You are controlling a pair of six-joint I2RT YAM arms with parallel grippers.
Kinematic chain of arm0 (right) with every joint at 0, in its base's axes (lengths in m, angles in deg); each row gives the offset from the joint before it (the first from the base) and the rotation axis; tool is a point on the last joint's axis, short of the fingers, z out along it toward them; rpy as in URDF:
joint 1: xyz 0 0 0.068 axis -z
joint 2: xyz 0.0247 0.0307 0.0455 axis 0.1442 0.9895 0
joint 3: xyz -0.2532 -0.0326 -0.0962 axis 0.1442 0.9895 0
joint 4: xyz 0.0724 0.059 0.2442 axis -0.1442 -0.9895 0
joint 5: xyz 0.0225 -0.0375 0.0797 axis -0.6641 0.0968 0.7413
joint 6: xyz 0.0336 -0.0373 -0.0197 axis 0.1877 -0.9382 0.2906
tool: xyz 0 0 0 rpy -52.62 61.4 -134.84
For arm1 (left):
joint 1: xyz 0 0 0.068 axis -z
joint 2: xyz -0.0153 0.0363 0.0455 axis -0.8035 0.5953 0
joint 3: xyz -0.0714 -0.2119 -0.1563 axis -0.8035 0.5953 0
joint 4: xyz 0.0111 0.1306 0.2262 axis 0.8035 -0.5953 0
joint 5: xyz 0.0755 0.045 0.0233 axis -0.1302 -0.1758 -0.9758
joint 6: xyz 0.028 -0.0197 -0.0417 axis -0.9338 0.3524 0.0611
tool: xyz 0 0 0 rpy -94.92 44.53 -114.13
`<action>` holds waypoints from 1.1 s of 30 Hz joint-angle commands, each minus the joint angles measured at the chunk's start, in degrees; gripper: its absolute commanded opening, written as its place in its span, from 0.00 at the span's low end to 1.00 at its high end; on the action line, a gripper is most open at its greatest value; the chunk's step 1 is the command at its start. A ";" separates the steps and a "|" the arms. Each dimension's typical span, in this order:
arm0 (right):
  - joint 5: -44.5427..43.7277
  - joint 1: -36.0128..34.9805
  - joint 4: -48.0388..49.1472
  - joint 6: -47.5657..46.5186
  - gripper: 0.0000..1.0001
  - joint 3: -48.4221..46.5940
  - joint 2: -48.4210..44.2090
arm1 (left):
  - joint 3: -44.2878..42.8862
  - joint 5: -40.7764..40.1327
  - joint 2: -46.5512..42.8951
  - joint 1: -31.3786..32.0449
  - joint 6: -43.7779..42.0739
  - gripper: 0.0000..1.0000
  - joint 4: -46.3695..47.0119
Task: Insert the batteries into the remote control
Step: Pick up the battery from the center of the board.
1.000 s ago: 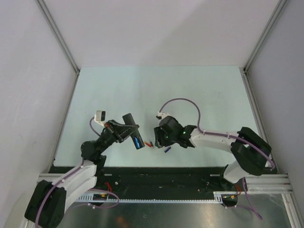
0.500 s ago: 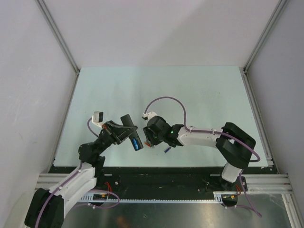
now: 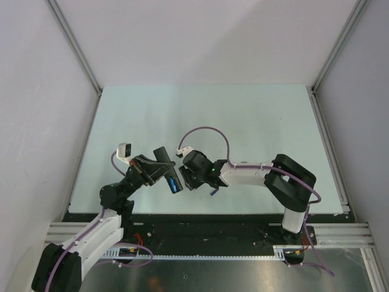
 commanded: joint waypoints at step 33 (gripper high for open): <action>-5.56 5.95 -7.77 4.26 0.00 -1.99 -14.16 | 5.47 0.58 5.18 -0.54 -2.68 0.00 1.35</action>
